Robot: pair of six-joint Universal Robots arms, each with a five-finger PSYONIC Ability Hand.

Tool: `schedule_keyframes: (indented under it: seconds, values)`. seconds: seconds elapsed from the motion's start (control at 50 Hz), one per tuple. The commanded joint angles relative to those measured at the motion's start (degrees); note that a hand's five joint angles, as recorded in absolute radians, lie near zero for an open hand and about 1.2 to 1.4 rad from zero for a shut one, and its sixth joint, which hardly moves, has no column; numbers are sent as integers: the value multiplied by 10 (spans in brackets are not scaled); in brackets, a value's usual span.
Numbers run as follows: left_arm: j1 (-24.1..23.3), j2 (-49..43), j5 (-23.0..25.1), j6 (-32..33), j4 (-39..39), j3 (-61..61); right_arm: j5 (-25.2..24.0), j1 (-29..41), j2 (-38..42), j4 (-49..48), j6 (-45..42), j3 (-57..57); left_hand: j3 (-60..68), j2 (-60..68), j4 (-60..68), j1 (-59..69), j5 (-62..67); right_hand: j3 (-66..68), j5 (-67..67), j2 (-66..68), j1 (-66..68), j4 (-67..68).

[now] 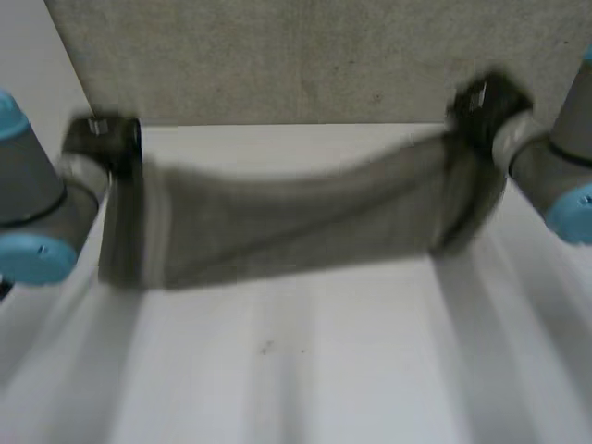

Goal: Fold the towel.

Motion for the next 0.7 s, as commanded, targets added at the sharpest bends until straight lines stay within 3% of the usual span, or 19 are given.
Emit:
schedule_keyframes:
  seconds: [0.02, 0.1, 0.2, 0.24, 0.36, 0.46, 0.58, 0.7]
  values:
    - [-3, 71, -7, -138, 311, 47, -2, 16, -85, -402, 55, 18, 103, 102, 102, 108, 104, 121, 141, 126, 241, 116]
    - [0, 106, -8, -153, 352, 22, -17, 12, -109, -388, 72, 71, 103, 102, 102, 108, 104, 121, 141, 126, 241, 116]
    - [2, 113, -5, -156, 302, -38, -40, 12, -113, -328, 74, 113, 103, 102, 102, 108, 104, 121, 141, 126, 241, 116]
    - [2, 114, -3, -155, 293, -66, -78, 12, -121, -267, 73, 163, 103, 102, 102, 108, 104, 121, 141, 126, 241, 116]
    - [6, 115, 0, -151, 282, -215, -122, -12, -124, -176, 69, 255, 103, 102, 102, 108, 104, 121, 141, 126, 241, 116]
    - [32, 108, 8, -150, 271, -303, -155, -36, -116, -151, 69, 337, 103, 102, 102, 108, 104, 121, 141, 126, 241, 116]
    - [47, 97, 25, -138, 160, -343, -208, -47, -108, -146, 64, 408, 103, 102, 102, 108, 104, 121, 141, 126, 241, 116]
    - [65, 138, 27, -134, 54, -350, -208, -54, -116, -136, 69, 432, 103, 102, 102, 108, 104, 121, 141, 126, 241, 116]
